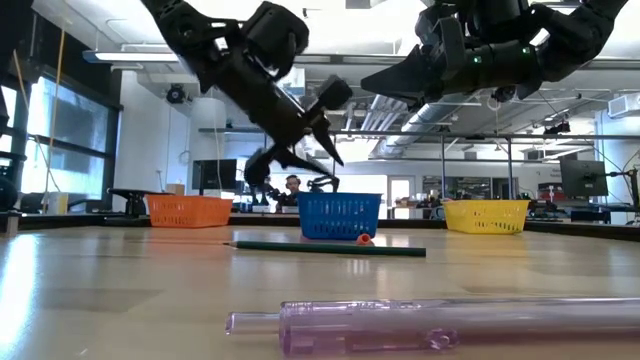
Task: Sort crayons/erasers/pens/pencils in bins
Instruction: Adjust the orange bin
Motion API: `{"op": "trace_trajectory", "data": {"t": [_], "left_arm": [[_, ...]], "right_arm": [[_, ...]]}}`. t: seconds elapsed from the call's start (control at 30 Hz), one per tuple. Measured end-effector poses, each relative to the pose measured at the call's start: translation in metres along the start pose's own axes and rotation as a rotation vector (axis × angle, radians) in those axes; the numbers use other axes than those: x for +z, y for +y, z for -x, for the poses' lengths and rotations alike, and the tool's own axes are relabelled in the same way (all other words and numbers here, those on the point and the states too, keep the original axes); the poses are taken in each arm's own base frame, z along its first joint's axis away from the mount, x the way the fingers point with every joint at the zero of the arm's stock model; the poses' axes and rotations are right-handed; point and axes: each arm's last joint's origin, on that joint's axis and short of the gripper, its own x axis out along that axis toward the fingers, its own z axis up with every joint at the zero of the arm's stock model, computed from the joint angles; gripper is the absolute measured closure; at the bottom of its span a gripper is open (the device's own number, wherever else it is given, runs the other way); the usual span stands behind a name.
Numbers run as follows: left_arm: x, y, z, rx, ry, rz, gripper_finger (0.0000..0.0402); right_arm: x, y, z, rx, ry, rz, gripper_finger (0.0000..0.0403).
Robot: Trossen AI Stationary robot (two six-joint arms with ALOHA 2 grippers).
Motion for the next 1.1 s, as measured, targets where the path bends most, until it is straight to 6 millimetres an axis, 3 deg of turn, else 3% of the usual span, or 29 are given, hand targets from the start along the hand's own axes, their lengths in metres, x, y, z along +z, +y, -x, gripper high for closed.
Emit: {"op": "trace_trajectory", "data": {"t": [0.27, 0.47, 0.63, 0.8, 0.97, 1.1], "left_arm": [[0.057, 0.001, 0.029, -0.046, 0.067, -0.323, 0.0350], [0.096, 0.042, 0.049, 0.123, 0.279, -0.461, 0.0398], [0.125, 0.086, 0.061, 0.330, 0.401, -0.538, 0.0393], [0.156, 0.122, 0.060, 0.402, 0.411, -0.454, 0.0385], [0.180, 0.130, 0.061, 0.438, 0.392, -0.468, 0.0340], [0.181, 0.139, 0.052, 0.430, 0.437, -0.426, 0.0297]], "right_arm": [[-0.001, 0.000, 0.000, 0.000, 0.005, -0.001, 0.0403], [-0.001, 0.000, 0.000, 0.000, 0.011, -0.002, 0.0403], [-0.001, 0.000, 0.000, -0.001, 0.011, -0.002, 0.0403], [0.000, -0.001, 0.000, -0.004, -0.003, 0.000, 0.0403], [0.000, -0.001, 0.000, -0.005, -0.004, -0.003, 0.0403], [0.000, -0.001, 0.000, -0.005, -0.005, 0.000, 0.0403]]}}
